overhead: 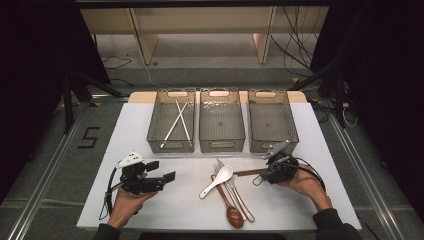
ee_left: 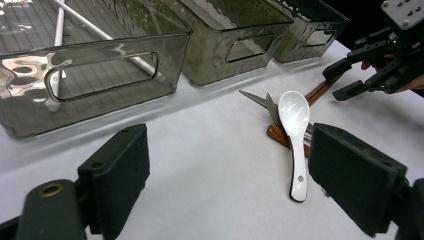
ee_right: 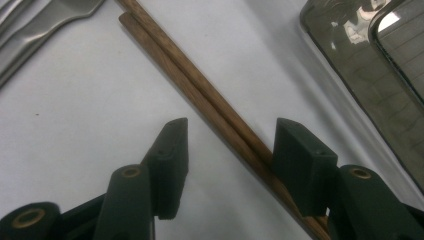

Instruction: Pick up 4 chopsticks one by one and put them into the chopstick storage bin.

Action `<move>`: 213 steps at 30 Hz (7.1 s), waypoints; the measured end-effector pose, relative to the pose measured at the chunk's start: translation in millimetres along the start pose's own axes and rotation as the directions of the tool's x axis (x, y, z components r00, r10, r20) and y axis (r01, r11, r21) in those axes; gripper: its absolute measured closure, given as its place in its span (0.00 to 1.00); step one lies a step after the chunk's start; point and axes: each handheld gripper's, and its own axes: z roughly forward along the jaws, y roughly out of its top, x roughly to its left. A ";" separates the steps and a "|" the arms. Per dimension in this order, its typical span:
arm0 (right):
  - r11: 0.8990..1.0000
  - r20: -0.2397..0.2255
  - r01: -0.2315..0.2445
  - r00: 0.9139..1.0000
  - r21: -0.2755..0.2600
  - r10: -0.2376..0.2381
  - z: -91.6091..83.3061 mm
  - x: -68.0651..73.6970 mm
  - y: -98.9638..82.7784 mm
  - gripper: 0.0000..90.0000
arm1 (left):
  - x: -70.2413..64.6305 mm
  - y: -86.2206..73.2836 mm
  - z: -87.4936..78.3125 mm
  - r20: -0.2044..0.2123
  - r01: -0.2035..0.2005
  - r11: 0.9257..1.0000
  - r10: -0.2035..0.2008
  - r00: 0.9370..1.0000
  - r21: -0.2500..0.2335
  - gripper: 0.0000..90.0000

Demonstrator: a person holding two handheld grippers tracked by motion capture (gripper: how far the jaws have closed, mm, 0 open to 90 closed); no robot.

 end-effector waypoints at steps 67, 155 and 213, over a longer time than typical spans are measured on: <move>0.939 -0.150 0.208 0.974 0.275 -0.172 -11.4 27.8 5.8 0.90 | 2.5 -3.2 3.4 0.003 0.007 0.999 -0.007 1.000 0.033 0.18; 0.852 -0.105 0.523 0.848 0.013 -0.519 -33.9 125.5 73.9 0.95 | -93.2 45.0 75.8 0.381 -0.438 0.761 0.269 0.885 0.479 0.52; 0.934 0.019 0.315 0.948 -0.169 -0.317 -71.2 83.1 60.1 0.45 | -73.3 59.8 53.8 0.377 -0.475 0.773 0.327 0.867 0.421 0.93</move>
